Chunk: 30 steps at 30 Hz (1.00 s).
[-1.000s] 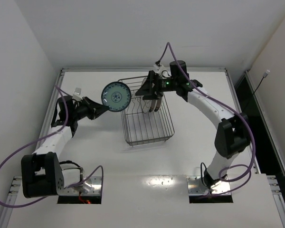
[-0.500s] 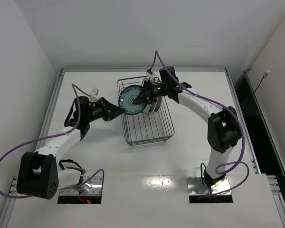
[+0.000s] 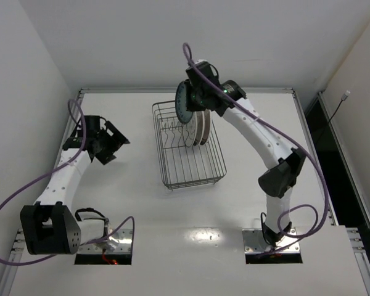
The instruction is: Load the plates into the dish rack
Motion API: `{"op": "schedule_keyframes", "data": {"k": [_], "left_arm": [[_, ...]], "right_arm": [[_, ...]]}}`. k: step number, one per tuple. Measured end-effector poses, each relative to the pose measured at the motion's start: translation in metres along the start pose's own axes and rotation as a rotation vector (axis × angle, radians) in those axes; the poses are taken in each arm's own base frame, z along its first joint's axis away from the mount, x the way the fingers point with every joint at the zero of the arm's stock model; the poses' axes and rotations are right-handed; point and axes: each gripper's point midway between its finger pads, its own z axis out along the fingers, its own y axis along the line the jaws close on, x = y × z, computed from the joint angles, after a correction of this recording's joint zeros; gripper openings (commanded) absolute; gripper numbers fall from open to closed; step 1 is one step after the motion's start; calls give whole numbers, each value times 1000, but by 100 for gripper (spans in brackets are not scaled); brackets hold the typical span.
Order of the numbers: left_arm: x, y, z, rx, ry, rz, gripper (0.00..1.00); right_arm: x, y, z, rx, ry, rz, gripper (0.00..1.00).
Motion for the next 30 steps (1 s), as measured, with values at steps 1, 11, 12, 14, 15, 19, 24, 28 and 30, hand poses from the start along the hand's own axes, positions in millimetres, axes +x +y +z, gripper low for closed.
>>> {"op": "schedule_keyframes", "data": {"k": [1,11,12,14,15,19,24,28,30], "left_arm": [[4,12,2,-39,16,-7,77],[23,52,3,-161,100,18,77],[22,53,3,-163,99,16,77],[21,55,3,-171,98,14,77],[21,56,3,-171,97,14,77],[21,57,2,-174,101,22,77],[24,59,1,-182,114,30,77],[26,63,2,-190,135,34,77],[26,64,4,-195,147,33,77]], "right_arm": [[3,-1,4,36,6,-24,0],[89,-46,83,329,230,-216,0],[90,-47,85,337,232,-224,0],[91,-46,85,338,232,-234,0],[90,-46,86,337,230,-235,0],[90,-47,93,328,225,-223,0],[111,-46,125,294,274,-198,3],[135,-50,141,301,345,-214,11],[133,-46,142,288,339,-206,28]]}}
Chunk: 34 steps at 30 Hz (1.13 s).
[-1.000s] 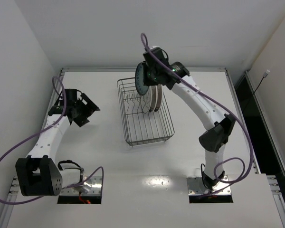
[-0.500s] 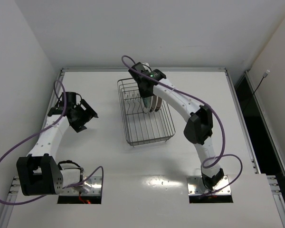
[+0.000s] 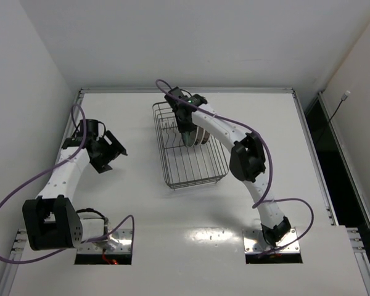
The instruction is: Load the plates into the dish rack
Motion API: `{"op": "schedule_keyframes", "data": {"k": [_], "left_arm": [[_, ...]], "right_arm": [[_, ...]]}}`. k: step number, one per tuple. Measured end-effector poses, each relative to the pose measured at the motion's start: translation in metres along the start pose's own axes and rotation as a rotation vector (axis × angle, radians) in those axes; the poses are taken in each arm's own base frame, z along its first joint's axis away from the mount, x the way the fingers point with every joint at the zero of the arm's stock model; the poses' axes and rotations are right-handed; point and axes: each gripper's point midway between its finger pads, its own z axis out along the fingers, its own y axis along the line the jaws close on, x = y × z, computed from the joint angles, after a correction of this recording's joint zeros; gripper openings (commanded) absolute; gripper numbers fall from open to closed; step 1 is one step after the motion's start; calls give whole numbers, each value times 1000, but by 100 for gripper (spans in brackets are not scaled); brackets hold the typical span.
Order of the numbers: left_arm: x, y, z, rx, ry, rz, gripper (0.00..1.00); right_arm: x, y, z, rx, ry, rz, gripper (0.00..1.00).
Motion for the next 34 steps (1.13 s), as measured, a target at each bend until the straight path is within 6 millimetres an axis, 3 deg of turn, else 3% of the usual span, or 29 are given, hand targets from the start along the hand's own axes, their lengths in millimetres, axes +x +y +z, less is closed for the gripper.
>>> {"op": "schedule_keyframes", "data": {"k": [2,8,12,15,18,21,23,25,28,29,31,32,34], "left_arm": [[0,1,1,-1,10,0,77],[-3,-2,0,13,20,23,77],[-16,-15,-3,47,13,66,77],[-32,-29,-6,74,-2,109,77],[-47,-40,-9,95,-26,153,77],[-54,-49,-13,125,-37,192,77],[-56,-55,-15,158,-41,213,77],[-57,-63,-16,200,-42,230,77],[-58,-74,-18,277,-73,267,78],[-57,-75,-19,296,-87,278,78],[-51,-76,-21,328,-106,301,92],[-48,-77,-21,341,-109,308,98],[-45,-81,-18,370,-111,312,100]], "right_arm": [[-4,2,-1,-15,-7,15,42],[-11,11,-8,-70,-23,30,57],[-23,16,-35,-139,-52,42,72],[-40,12,-80,-209,-109,60,79],[-64,4,-142,-301,-211,92,88],[-79,-19,-204,-356,-329,131,95],[-73,-49,-229,-347,-371,166,100],[-54,-85,-227,-294,-349,205,100],[-12,-135,-192,-162,-232,250,100],[2,-145,-178,-124,-186,254,100],[39,-158,-150,-62,-73,246,100],[55,-161,-141,-40,-28,237,100],[85,-170,-131,3,45,224,100]]}}
